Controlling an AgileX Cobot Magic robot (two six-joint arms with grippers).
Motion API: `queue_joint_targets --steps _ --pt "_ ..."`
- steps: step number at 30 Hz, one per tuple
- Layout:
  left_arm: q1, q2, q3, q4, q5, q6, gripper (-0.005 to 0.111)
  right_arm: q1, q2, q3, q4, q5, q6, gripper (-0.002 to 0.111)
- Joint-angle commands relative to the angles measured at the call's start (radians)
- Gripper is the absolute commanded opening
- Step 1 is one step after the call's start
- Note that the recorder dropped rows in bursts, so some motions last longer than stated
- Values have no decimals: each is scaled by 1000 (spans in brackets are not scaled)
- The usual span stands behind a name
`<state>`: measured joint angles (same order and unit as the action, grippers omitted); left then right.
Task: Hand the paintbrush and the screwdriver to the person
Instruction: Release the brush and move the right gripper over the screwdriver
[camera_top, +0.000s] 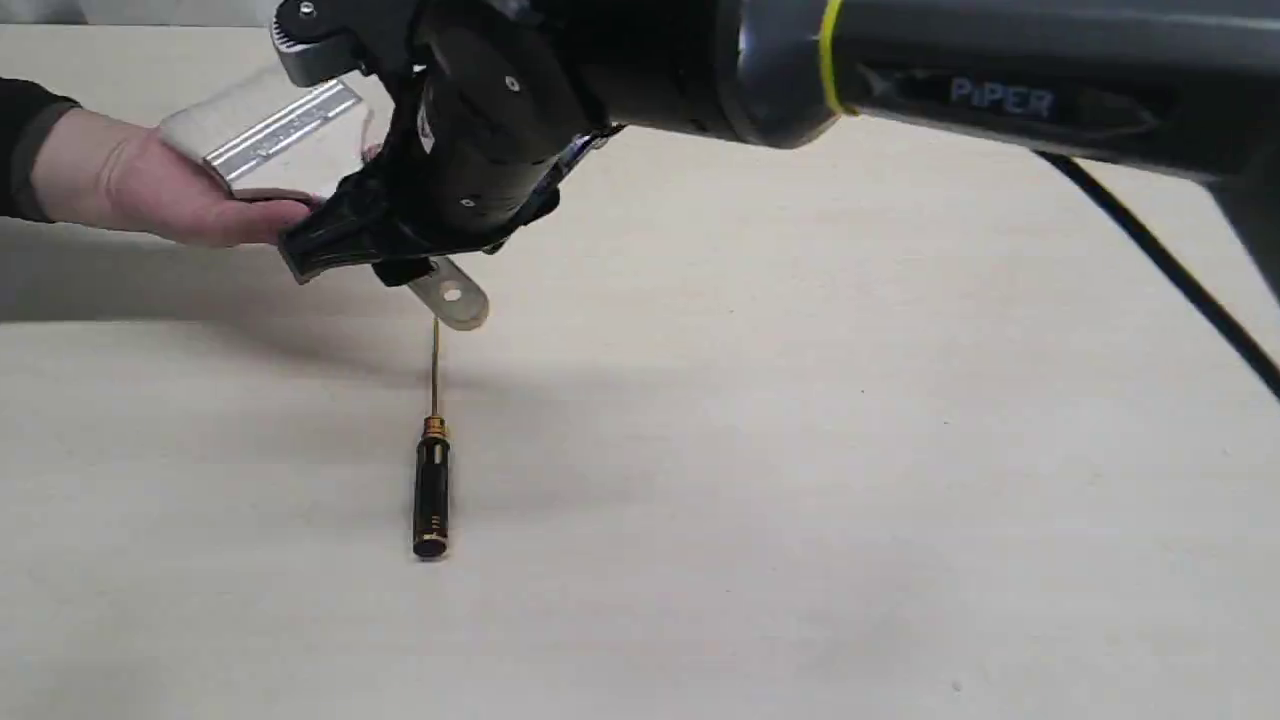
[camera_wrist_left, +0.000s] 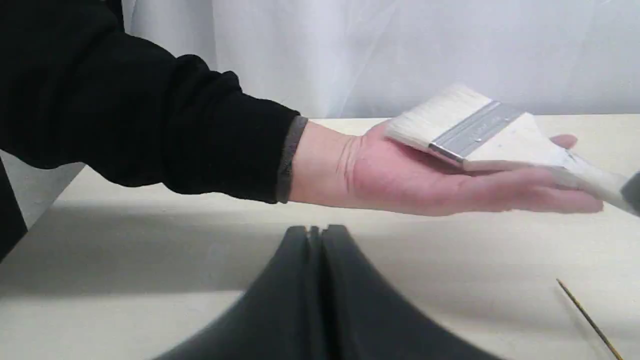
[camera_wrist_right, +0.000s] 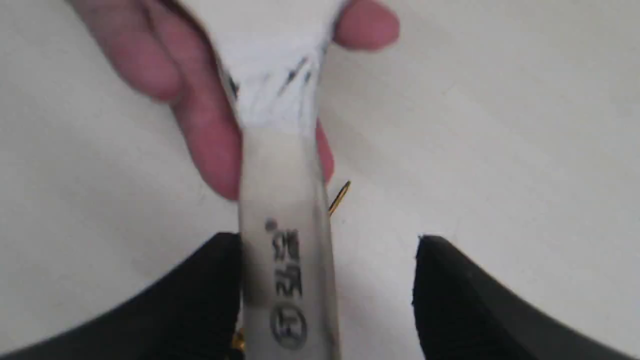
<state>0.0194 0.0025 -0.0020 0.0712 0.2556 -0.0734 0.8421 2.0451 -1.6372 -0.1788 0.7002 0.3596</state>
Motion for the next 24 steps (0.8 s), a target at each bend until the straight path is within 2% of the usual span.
queue_joint_targets --steps 1,13,24 --pt "-8 -2 2 -1 -6 -2 0 10 -45 -3 83 60 -8 54" --pt "-8 -2 2 -3 -6 -2 0 45 -51 -3 150 112 -8 54" --pt "-8 -2 2 -3 -6 -2 0 45 53 -3 163 113 0 54"
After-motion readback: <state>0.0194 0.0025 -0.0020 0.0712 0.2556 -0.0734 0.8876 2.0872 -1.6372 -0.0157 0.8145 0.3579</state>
